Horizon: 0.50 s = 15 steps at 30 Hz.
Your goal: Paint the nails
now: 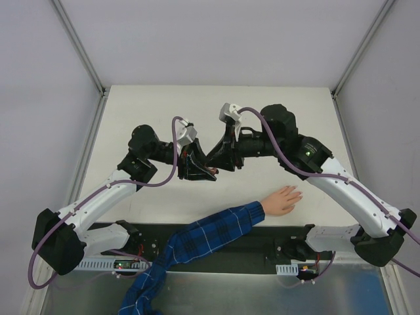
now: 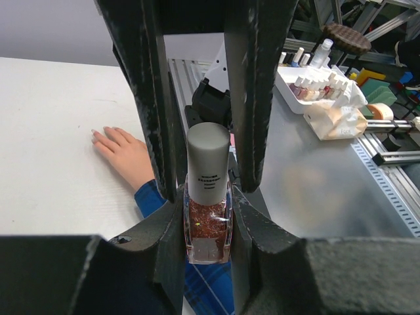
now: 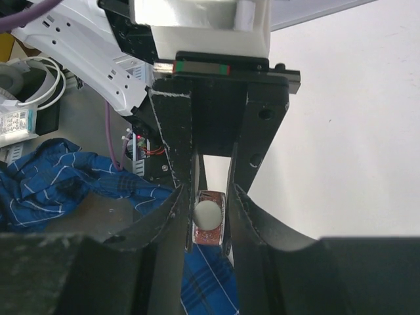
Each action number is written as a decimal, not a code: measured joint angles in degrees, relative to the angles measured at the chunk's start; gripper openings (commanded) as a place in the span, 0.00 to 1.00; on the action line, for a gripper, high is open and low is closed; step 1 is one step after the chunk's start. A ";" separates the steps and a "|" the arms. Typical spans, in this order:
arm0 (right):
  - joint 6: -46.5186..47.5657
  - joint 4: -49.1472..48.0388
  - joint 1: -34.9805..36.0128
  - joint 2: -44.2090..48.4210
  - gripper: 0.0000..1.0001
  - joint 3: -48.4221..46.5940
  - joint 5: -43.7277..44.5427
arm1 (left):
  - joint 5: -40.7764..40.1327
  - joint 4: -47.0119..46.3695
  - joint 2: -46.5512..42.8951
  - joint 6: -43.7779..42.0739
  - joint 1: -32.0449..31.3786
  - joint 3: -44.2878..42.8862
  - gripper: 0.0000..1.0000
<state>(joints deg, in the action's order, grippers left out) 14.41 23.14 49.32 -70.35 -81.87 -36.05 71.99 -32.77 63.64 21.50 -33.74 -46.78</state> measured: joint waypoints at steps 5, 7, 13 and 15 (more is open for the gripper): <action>-0.44 -0.26 0.04 0.00 0.01 1.25 -0.22 | -0.04 0.00 -0.02 -0.02 0.00 0.00 0.00; -0.48 -0.50 0.22 0.04 0.00 1.31 0.09 | -0.24 0.02 -0.11 0.00 0.00 0.00 0.00; -4.52 -2.12 6.43 1.57 0.00 2.47 19.96 | -12.57 8.85 -3.74 -6.25 -0.04 0.00 0.00; -7.28 -4.26 16.31 1.84 0.00 3.21 45.40 | -19.50 12.66 -5.66 -10.25 -0.11 0.02 0.00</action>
<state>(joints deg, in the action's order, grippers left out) 7.14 18.87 65.63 -68.51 -78.65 9.34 52.49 -20.12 57.98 11.25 -33.85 -46.76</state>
